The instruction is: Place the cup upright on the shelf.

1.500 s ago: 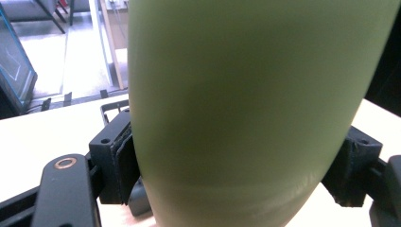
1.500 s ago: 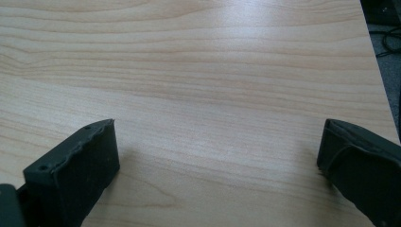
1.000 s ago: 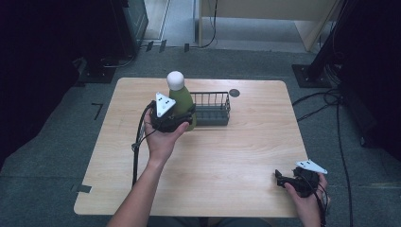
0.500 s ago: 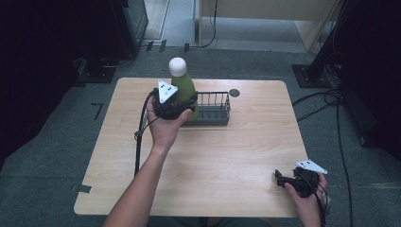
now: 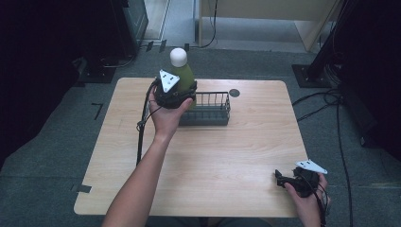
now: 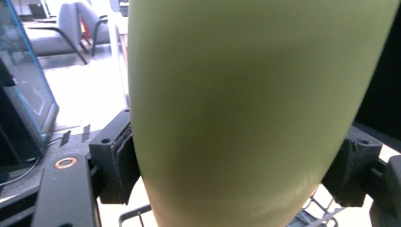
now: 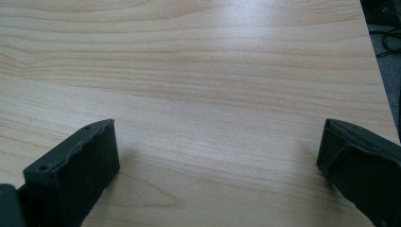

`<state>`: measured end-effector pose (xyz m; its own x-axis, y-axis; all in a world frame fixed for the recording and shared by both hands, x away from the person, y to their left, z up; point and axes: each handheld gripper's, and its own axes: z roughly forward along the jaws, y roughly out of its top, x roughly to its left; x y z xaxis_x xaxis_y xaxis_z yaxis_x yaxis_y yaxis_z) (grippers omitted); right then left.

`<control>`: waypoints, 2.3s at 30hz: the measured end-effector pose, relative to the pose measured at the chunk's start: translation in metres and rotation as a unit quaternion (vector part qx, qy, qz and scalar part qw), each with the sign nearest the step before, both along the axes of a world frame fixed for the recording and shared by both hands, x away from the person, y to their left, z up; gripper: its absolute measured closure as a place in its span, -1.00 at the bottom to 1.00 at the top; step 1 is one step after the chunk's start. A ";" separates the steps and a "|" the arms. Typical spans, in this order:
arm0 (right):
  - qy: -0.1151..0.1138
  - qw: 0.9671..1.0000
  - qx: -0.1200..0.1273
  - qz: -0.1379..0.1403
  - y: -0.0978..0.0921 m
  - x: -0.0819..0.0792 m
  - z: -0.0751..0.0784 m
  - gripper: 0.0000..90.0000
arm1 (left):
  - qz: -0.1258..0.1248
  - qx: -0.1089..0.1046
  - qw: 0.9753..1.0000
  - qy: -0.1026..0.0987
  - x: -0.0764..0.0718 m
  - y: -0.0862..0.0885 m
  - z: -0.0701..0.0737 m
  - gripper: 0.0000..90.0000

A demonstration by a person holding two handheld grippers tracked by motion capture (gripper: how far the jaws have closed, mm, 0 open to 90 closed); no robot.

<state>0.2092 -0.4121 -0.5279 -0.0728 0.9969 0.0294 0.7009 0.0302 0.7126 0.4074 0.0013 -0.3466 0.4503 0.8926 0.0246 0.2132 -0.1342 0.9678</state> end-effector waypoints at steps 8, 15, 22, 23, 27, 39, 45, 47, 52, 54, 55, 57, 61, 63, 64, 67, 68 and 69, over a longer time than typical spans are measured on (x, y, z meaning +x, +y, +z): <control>0.000 1.000 0.000 0.000 0.000 0.000 0.000 -1.00 | 0.011 0.010 1.000 0.014 0.014 -0.002 -0.012 -0.52; 0.000 1.000 0.000 0.000 0.000 0.000 0.000 -1.00 | 0.011 0.033 0.999 0.034 0.024 -0.004 -0.023 -0.52; 0.000 1.000 0.000 0.000 0.000 0.000 0.000 -1.00 | 0.013 0.039 0.998 0.053 0.032 -0.007 -0.034 -0.52; 0.000 1.000 0.000 0.000 0.000 0.000 0.000 -1.00 | 0.012 0.041 0.998 0.055 0.032 -0.007 -0.035 -0.52; 0.000 1.000 0.000 0.000 0.000 0.000 0.000 -1.00 | 0.011 0.045 0.997 0.062 0.034 -0.009 -0.038 -0.52; 0.000 1.000 0.000 0.000 0.000 0.000 0.000 -1.00 | 0.010 0.014 0.997 0.078 0.038 -0.001 -0.046 -0.54; 0.000 1.000 0.000 0.000 0.000 0.000 0.000 -1.00 | 0.007 0.016 0.996 0.093 0.038 -0.001 -0.046 -0.71; 0.000 1.000 0.000 0.000 0.000 0.000 0.000 -1.00 | 0.001 0.002 0.996 0.094 0.038 0.001 -0.045 -0.75; 0.000 1.000 0.000 0.000 0.000 0.000 0.000 -1.00 | 0.003 -0.001 0.996 0.094 0.035 0.003 -0.042 -0.96; 0.000 1.000 0.000 0.000 0.000 0.000 0.000 -1.00 | 0.003 0.002 0.995 0.096 0.033 0.003 -0.041 -0.96; 0.000 1.000 0.000 0.000 0.000 0.000 0.000 -1.00 | 0.006 0.002 0.996 0.094 0.032 0.003 -0.040 -0.97; 0.000 1.000 0.000 0.000 0.000 0.000 0.000 -1.00 | -0.001 -0.005 0.995 0.095 0.029 0.006 -0.040 -0.97; 0.000 1.000 0.000 0.000 0.000 0.000 0.000 -1.00 | -0.008 -0.017 0.995 0.096 0.023 0.010 -0.038 -1.00; 0.000 1.000 0.000 0.000 0.000 0.000 0.000 -1.00 | -0.008 -0.022 0.995 0.094 0.021 0.011 -0.037 -1.00; 0.000 1.000 0.000 0.000 0.000 0.000 0.000 -1.00 | -0.007 -0.018 0.996 0.092 0.020 0.012 -0.036 -1.00; 0.000 1.000 0.000 0.000 0.000 0.000 0.000 -1.00 | -0.003 -0.014 0.996 0.086 0.015 0.016 -0.034 -1.00; 0.000 1.000 0.000 0.000 0.000 0.000 0.000 -1.00 | 0.000 -0.012 0.996 0.085 0.013 0.018 -0.034 -1.00; 0.000 1.000 0.000 0.000 0.000 0.000 0.000 -1.00 | -0.002 -0.014 0.996 0.083 0.011 0.020 -0.034 -1.00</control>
<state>0.2092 -0.4122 -0.5279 -0.0728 0.9969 0.0289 0.7010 0.0305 0.7125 0.4189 0.0209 -0.3803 0.4498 0.8899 -0.0752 0.3698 -0.1090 0.9227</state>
